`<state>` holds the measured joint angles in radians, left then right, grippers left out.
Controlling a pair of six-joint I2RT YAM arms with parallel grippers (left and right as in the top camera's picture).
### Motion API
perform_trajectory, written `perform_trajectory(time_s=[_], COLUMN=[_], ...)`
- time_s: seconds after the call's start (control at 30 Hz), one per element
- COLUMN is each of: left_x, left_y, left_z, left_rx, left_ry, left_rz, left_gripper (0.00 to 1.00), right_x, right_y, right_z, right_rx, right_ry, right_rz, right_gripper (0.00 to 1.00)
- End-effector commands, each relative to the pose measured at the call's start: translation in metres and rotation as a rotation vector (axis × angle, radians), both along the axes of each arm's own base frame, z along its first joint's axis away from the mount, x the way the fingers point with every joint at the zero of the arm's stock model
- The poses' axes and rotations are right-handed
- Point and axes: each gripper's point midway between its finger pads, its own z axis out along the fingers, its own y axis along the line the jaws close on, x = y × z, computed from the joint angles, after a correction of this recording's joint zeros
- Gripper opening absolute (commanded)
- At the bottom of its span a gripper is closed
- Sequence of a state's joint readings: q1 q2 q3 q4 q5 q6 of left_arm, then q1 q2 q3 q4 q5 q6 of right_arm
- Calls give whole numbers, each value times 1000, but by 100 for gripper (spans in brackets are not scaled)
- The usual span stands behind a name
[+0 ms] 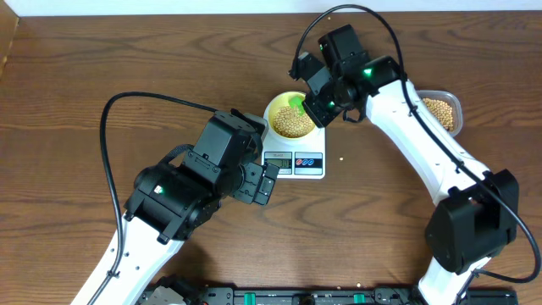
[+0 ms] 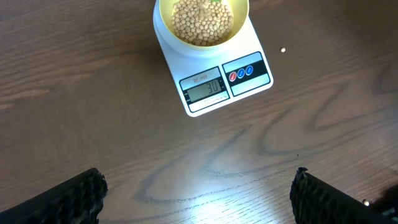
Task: Scoop item into bowl and weigh 50g on scale
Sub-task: 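Tip the scoop with the right gripper to pour soybeans into the bowl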
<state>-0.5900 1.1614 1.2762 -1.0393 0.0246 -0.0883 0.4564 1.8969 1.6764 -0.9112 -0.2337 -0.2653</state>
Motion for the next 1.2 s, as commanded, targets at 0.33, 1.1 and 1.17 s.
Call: perform_trajectory(time_s=[0.33, 1.1, 1.17], left_x=[2, 2, 2], left_y=[-2, -2, -2], left_z=[6, 6, 6], left_rx=[-9, -8, -8], left_ry=[-14, -13, -13], left_rz=[-9, -9, -9], left_gripper=[97, 97, 97], right_x=[8, -17, -19], right_y=[3, -6, -28], right_z=[22, 101, 115], right_rx=[-52, 29, 6], right_ry=[-123, -235, -254], right_rz=[33, 4, -85], right_gripper=[1, 1, 1])
